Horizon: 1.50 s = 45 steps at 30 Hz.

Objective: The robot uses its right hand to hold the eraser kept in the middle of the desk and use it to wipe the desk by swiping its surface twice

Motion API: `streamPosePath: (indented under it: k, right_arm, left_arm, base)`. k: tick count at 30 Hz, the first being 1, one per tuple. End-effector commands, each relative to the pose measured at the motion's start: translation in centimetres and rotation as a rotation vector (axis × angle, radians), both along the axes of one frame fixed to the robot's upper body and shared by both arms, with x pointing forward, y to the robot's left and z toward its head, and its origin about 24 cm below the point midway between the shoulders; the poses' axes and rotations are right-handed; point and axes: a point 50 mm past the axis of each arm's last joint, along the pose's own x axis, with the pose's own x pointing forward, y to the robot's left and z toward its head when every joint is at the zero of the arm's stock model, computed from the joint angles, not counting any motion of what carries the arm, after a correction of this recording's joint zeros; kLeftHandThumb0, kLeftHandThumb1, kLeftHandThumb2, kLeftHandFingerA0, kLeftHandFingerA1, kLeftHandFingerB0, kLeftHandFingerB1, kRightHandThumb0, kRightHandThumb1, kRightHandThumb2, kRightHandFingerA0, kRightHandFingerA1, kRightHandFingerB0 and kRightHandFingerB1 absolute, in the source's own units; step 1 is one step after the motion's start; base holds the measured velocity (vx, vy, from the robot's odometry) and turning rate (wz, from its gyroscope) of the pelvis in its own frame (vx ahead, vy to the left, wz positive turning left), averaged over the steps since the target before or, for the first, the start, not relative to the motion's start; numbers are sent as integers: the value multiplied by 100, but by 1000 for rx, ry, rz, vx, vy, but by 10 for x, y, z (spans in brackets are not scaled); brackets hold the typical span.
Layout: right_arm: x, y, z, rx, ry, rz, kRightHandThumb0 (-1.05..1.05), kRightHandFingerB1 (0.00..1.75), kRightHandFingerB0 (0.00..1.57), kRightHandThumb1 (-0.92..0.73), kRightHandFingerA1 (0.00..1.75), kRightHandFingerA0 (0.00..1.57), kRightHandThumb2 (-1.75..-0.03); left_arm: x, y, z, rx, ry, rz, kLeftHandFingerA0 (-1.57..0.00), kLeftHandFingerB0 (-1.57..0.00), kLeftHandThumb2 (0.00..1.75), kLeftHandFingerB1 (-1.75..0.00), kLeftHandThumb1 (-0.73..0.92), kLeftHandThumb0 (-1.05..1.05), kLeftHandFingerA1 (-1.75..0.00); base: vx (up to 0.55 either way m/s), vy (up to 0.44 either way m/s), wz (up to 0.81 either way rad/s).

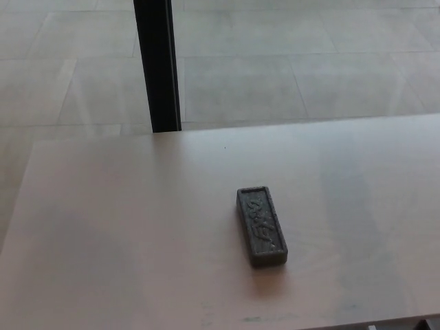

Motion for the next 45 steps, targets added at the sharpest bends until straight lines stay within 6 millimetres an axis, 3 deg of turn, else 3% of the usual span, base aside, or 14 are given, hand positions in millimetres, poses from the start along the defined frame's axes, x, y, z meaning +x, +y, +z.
streamPosePath:
  k: [1, 3, 4, 5, 6, 7, 8, 10, 20, 22, 23, 24, 35, 45]
  right_arm:
    - [15, 39, -36, -10, 102, 101, -15, 83, 90, -62, 133, 100, -92]
    - [17, 46, -43, -8, 126, 123, -16, 93, 89, -61, 145, 102, -95]
    - [21, 67, -62, -31, 192, 168, -17, 133, 85, -54, 172, 99, -111]
    - [22, 67, -62, -32, 192, 168, -17, 133, 85, -54, 172, 99, -111]
    - [23, 73, -68, -48, 206, 173, -24, 119, 96, -52, 141, 128, -115]
    - [24, 78, -73, -48, 225, 173, -26, 123, 98, -50, 145, 131, -115]
    - [24, 87, -81, -68, 239, 180, -18, 156, 86, -48, 175, 104, -124]
    - [24, 96, -90, -121, 252, 190, -23, 163, 81, -47, 175, 97, -128]
    - [21, 115, -117, -198, 287, 209, -27, 172, 77, -42, 175, 94, -120]
    - [18, 118, -125, -183, 307, 214, -30, 131, 106, -49, 140, 120, -116]
    - [17, 119, -128, -178, 313, 216, -30, 131, 106, -49, 140, 120, -116]
    - [15, 120, -132, -177, 319, 222, -23, 171, 73, -49, 175, 94, -117]
    - [-2, 134, -178, -135, 406, 234, -29, 174, 67, -57, 175, 93, -94]
    - [-4, 137, -183, -187, 386, 253, -30, 175, 62, -63, 175, 93, -82]
  left_arm:
    - [0, 4, 4, -4, -22, 14, -49, -39, 77, -73, 92, -59, -102]
    - [1, 4, 3, -1, -18, 20, -47, -39, 76, -70, 92, -58, -95]
    - [2, 3, 5, -10, -23, 24, -57, -38, 117, -69, 77, -55, -87]
    - [2, 3, 5, -10, -23, 24, -57, -38, 117, -69, 77, -55, -87]
    - [3, 4, 5, -7, -17, 15, -46, -37, 77, -69, 92, -58, -97]
    - [3, 4, 5, -1, -5, -2, -43, -35, 80, -68, 92, -58, -98]
    - [2, 4, 5, 5, -6, 1, -47, -36, 78, -68, 92, -58, -98]
    - [2, 4, 4, 2, -14, 7, -46, -37, 77, -69, 92, -59, -98]
    - [2, 4, 4, 16, 6, 12, -48, -38, 77, -69, 92, -59, -101]
    - [2, 3, 5, 17, -1, 9, -48, -38, 77, -73, 92, -58, -105]
    - [2, 3, 5, 16, -5, 9, -48, -38, 77, -73, 92, -58, -105]
    - [2, 3, 5, 17, -1, 8, -48, -38, 77, -73, 92, -59, -104]
    - [4, 2, 5, 28, 11, 8, -50, -43, 77, -75, 92, -60, -103]
    - [5, 3, 6, 20, 7, 11, -51, -43, 76, -73, 92, -60, -96]
  base:
    - [0, 0, 0]
    - [0, 0, 0]
    - [0, 0, 0]
    - [0, 0, 0]
    - [0, 0, 0]
    - [0, 0, 0]
    - [0, 0, 0]
    - [0, 0, 0]
    - [0, 0, 0]
    - [0, 0, 0]
    - [0, 0, 0]
    - [0, 0, 0]
    - [0, 0, 0]
    - [0, 0, 0]
